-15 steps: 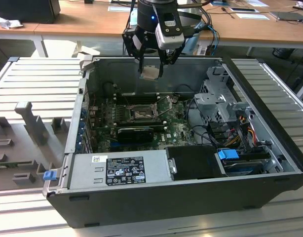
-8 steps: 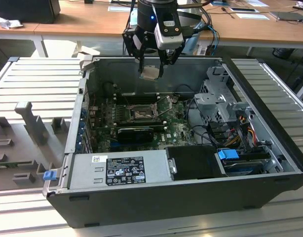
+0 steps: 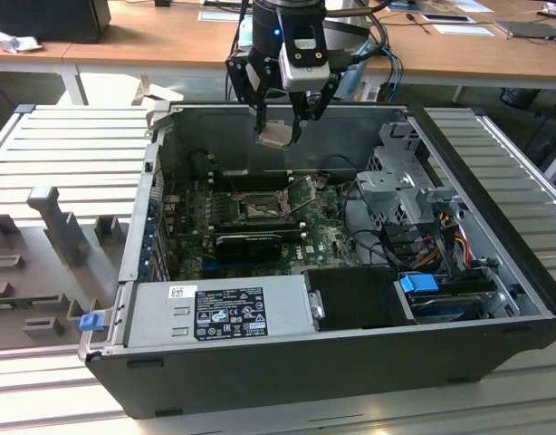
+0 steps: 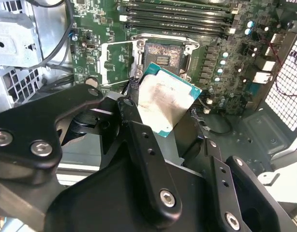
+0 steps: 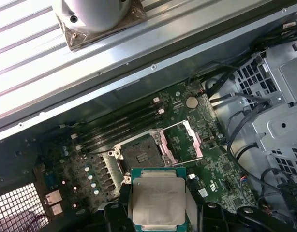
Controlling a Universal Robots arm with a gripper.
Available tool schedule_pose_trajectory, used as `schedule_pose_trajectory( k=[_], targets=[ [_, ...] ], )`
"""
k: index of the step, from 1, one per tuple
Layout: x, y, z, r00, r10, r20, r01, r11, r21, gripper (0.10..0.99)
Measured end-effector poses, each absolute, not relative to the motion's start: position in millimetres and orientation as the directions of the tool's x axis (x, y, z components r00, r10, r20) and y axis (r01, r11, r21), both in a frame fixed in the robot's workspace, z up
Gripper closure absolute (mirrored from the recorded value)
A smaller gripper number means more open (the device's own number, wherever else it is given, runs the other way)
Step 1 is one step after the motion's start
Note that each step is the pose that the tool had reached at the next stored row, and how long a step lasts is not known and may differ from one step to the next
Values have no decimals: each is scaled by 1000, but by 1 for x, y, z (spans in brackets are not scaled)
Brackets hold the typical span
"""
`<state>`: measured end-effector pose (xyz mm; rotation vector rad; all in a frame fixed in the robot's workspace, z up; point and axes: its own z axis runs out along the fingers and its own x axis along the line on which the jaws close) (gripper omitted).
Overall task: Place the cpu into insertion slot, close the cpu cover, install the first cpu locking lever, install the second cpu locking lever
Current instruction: 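Place the cpu into insertion slot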
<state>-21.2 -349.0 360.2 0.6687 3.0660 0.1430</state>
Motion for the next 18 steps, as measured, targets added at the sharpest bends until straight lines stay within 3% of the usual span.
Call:
schedule_pose_trajectory(
  k=[18],
  targets=[
    [-21, -349, 357, -885, 466, 19, 465, 881, 89, 557]
  ],
)
